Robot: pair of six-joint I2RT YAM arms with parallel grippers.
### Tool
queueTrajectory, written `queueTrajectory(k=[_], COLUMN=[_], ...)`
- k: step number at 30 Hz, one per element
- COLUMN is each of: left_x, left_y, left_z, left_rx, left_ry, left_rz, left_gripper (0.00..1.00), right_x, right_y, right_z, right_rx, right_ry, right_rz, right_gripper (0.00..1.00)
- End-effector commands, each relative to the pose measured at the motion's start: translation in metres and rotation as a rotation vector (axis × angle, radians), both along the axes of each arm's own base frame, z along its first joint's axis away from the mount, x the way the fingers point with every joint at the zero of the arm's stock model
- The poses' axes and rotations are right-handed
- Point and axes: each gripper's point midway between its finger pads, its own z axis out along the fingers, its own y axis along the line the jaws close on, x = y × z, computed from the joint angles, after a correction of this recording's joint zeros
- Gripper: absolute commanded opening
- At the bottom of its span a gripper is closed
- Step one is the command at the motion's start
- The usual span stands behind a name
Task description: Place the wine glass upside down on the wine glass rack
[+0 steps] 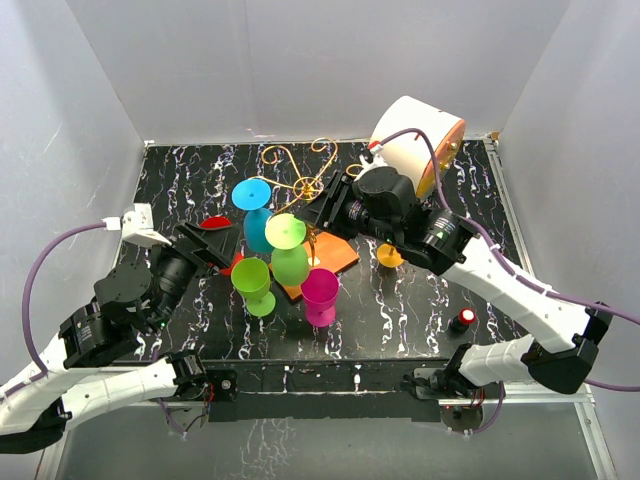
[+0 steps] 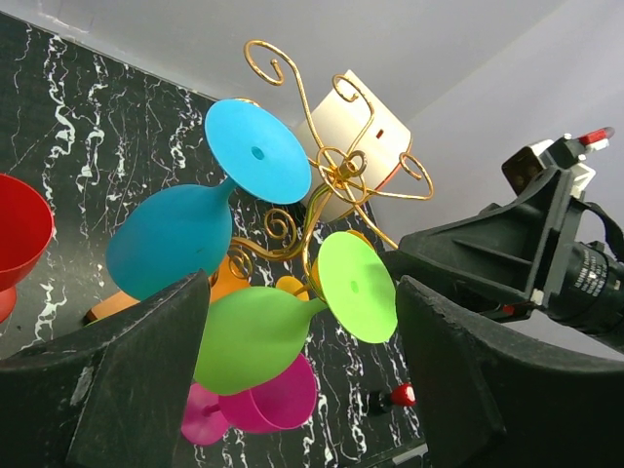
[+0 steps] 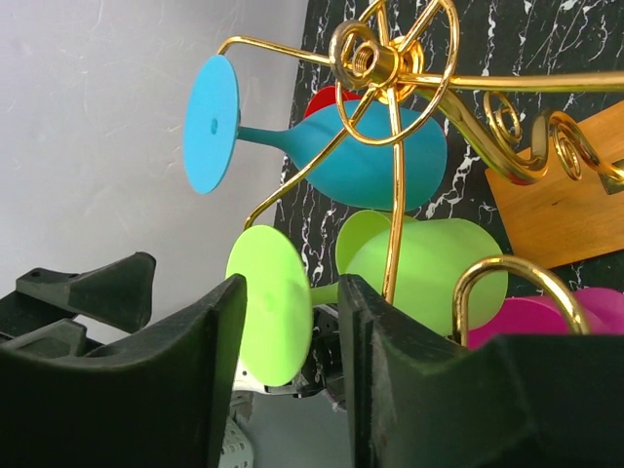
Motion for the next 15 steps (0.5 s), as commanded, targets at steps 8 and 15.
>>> queueTrajectory(k=[8,15], left_x=[-0.001,-0.009], left_y=[0.002,0.005], left_z=[0.007,0.015], left_rx=[0.032,0.103], left_ry=[-0.010,-0.038], left_rz=[-0.009,-0.062], left_gripper=[0.78,0.80], right_x=[-0.021,-0.035], right_y=[-0.041,-0.103], right_z=[0.075,0.072], right_rx=[0.090,-0.015], right_ry=[-0.196,-0.271], right_rz=[-0.015,-0.122], right_gripper=[0.66,0.73])
